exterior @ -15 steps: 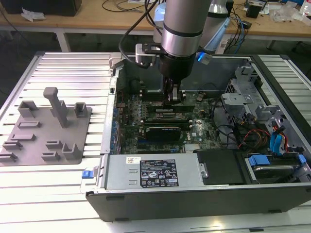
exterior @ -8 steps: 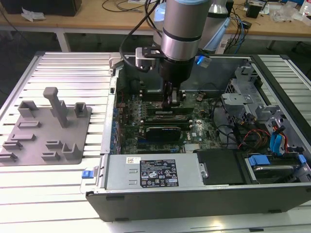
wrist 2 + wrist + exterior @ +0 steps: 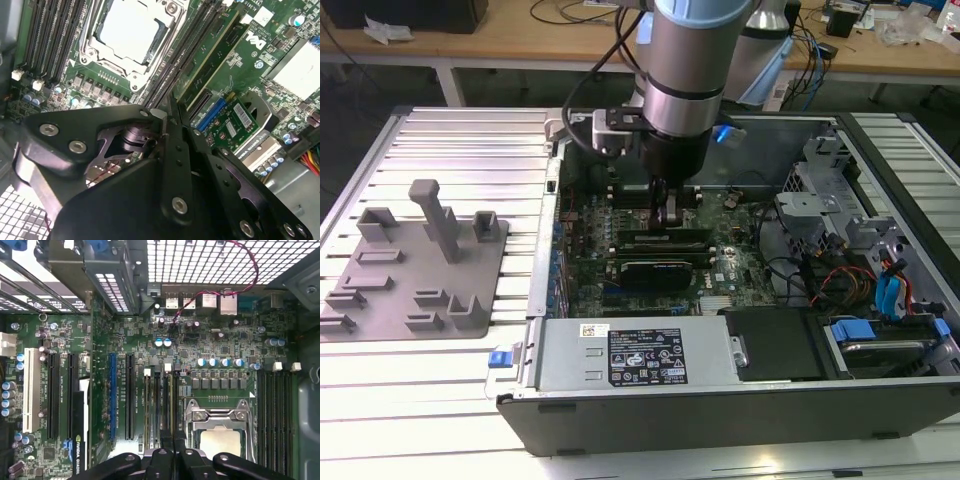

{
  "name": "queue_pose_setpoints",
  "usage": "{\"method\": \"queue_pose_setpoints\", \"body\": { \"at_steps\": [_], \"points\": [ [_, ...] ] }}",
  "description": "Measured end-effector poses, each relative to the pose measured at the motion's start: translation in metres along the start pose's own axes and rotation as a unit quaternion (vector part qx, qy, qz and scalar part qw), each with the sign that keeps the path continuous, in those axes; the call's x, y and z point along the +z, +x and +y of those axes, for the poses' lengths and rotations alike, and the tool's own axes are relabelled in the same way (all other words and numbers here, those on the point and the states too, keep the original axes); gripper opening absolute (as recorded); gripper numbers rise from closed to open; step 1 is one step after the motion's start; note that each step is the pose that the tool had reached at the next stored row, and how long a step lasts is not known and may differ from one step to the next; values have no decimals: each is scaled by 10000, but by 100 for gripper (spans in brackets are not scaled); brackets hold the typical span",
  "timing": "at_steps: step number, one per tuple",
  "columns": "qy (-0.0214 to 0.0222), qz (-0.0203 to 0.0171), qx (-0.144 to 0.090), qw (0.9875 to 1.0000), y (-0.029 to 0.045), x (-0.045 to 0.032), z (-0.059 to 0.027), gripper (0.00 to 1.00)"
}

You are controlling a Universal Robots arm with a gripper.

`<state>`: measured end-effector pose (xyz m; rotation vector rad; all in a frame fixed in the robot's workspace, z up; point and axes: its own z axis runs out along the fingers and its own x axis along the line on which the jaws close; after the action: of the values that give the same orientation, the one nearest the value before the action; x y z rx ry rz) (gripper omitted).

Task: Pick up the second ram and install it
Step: 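Insert the second ram into the second slot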

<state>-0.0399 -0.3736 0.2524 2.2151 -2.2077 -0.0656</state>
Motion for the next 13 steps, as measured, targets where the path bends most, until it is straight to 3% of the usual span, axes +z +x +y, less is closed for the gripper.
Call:
{"method": "queue_pose_setpoints", "body": {
  "at_steps": [13],
  "points": [
    [1, 0, 0, 10000, 2, 91, 15, 9]
  ]
}}
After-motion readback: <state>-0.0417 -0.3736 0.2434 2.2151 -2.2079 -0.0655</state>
